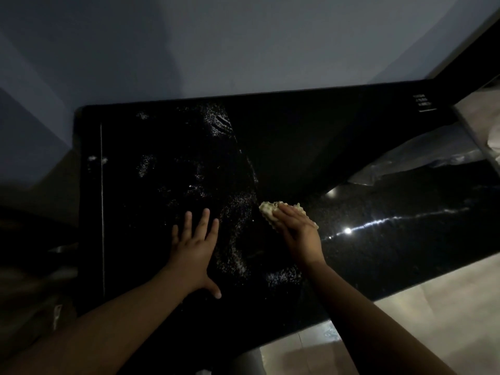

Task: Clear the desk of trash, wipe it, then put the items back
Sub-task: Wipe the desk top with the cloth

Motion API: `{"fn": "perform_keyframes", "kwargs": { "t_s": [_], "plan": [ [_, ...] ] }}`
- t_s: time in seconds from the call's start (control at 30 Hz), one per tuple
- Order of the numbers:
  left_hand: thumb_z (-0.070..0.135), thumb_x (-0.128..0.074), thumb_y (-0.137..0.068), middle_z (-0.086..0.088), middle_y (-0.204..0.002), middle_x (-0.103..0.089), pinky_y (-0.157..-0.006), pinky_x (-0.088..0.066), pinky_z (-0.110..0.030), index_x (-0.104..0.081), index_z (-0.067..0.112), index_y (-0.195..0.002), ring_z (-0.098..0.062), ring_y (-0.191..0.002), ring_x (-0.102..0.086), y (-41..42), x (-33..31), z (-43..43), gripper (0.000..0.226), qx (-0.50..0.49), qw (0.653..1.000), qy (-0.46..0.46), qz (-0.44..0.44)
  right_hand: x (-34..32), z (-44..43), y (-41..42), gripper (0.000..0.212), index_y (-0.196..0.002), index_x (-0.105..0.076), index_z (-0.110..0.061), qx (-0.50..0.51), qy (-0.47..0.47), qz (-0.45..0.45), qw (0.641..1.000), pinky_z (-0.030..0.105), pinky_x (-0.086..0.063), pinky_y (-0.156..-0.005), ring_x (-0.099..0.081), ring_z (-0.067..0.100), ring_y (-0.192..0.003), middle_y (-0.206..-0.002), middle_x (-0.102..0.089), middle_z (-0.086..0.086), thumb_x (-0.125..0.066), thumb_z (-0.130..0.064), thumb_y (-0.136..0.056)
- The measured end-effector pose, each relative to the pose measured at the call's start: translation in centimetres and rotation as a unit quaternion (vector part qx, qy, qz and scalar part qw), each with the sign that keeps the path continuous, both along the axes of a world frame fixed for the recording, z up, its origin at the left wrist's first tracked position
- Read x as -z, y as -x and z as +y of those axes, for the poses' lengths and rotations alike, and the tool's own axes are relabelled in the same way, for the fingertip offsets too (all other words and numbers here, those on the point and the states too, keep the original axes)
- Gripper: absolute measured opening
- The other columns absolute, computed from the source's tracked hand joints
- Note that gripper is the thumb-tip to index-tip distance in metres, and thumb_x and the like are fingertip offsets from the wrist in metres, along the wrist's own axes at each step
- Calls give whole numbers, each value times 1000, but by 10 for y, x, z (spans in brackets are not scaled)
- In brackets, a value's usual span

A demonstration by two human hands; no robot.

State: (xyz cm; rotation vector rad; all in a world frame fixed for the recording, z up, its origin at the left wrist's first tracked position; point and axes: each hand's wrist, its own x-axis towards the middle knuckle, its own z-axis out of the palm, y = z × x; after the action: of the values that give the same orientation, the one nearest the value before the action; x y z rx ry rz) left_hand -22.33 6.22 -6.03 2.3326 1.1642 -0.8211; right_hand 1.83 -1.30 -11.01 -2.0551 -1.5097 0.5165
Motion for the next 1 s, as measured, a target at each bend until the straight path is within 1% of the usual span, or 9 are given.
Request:
{"fn": "perform_keyframes", "kwargs": {
  "t_s": [0.17, 0.27, 0.37, 0.43, 0.53, 0.63, 0.7, 0.83, 1.0],
  "plan": [
    [72, -78, -47, -10, -150, 39, -116, 5, -59, 22, 17, -149, -43, -138, 31, 1, 4, 0, 153, 1, 1000, -7, -5, -1, -15, 3, 31, -123, -64, -26, 1, -2, 1, 1000, 30, -29, -112, -44, 12, -132, -138, -54, -6, -61, -25, -92],
    [71, -78, -47, -10, -151, 38, -116, 4, -60, 21, 18, -149, -43, -138, 31, 1, 5, 0, 152, -1, 1000, -7, -9, -4, -26, 6, 31, -123, -64, -25, 4, 0, 2, 1000, 27, -26, -111, -44, 12, -131, -137, -54, -4, -62, -23, -91],
    [71, -79, -47, -10, -151, 38, -115, 5, -59, 22, 18, -149, -44, -138, 30, 0, 4, 2, 153, 0, 1000, -7, -1, -5, -37, 6, 32, -124, -63, -27, 2, 11, 4, 1000, 25, -24, -112, -43, 11, -132, -139, -53, -7, -61, -24, -92],
    [71, -79, -46, -11, -150, 39, -114, 5, -59, 23, 17, -148, -44, -138, 30, -2, 4, 2, 153, 1, 1000, -4, 11, -4, -46, 7, 32, -124, -63, -28, 7, 22, 7, 1000, 21, -22, -111, -42, 9, -133, -139, -51, -9, -61, -25, -92],
    [70, -79, -47, -11, -151, 38, -114, 4, -59, 22, 17, -149, -44, -138, 29, -2, 5, 2, 153, -2, 1000, -7, 11, -5, -58, 11, 33, -124, -63, -27, 13, 20, 11, 1000, 22, -24, -112, -44, 9, -131, -138, -52, -9, -62, -23, -91],
    [70, -80, -47, -10, -151, 38, -114, 3, -59, 22, 18, -149, -43, -139, 28, -1, 5, -1, 153, -4, 1000, -16, 7, -5, -74, 13, 33, -124, -63, -27, 15, 25, 7, 1000, 19, -22, -110, -44, 9, -131, -138, -52, -8, -62, -24, -91],
    [69, -80, -48, -10, -152, 36, -115, 1, -58, 21, 18, -149, -43, -140, 26, -2, 3, -2, 152, -6, 1000, -21, 10, -5, -86, 15, 33, -124, -63, -28, 19, 28, 8, 999, 21, -22, -111, -44, 11, -131, -138, -53, -7, -61, -26, -91],
    [68, -80, -50, -9, -154, 32, -116, -2, -57, 19, 18, -150, -41, -142, 22, -3, -1, -7, 149, -16, 999, -28, 11, -5, -112, 21, 36, -124, -62, -29, 20, 27, 7, 999, 30, -30, -112, -45, 12, -131, -138, -53, -7, -54, -36, -90],
    [66, -76, -60, -7, -158, 22, -118, -4, -54, 14, 17, -151, -37, -145, 15, 6, -4, -24, 138, -40, 997, -58, -17, -5, -145, 26, 35, -126, -59, -33, 24, 28, 15, 999, 30, -28, -113, -42, 9, -134, -140, -50, -12, -54, -36, -92]
  ]
}}
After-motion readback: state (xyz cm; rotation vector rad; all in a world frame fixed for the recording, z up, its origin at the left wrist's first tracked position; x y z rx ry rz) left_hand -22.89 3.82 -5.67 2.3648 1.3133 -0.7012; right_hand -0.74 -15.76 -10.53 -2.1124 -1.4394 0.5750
